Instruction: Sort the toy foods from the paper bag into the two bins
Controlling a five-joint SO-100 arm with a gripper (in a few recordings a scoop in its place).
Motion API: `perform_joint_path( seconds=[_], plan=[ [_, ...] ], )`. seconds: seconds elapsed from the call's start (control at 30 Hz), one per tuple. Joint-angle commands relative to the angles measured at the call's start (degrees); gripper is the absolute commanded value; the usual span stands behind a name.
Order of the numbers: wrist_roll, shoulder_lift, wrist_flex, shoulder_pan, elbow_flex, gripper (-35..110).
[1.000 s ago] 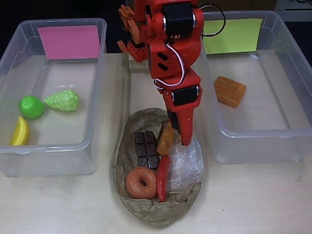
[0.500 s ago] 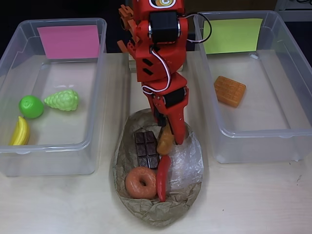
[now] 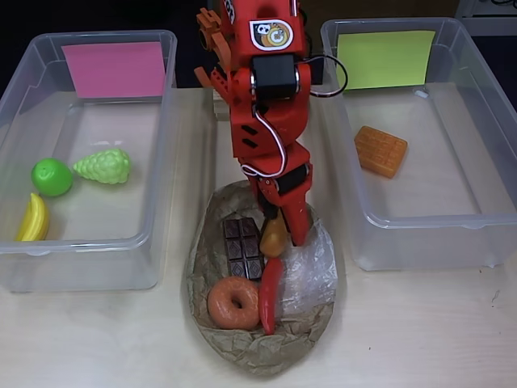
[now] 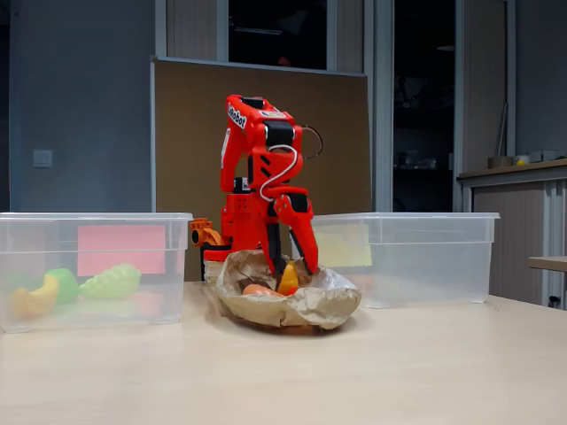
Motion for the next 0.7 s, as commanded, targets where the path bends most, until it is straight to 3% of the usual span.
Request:
perform_joint_path(
  seconds=[0.0, 0.43, 0.67],
  plan=[
    [1.14, -1.58, -1.49, -1.67, -0.88, 25],
    [6.5, -8.7, -6.42, -1.41, -3.69, 7],
    [8.44, -6.5, 0.79, -2.11, -9.58, 0]
  ],
)
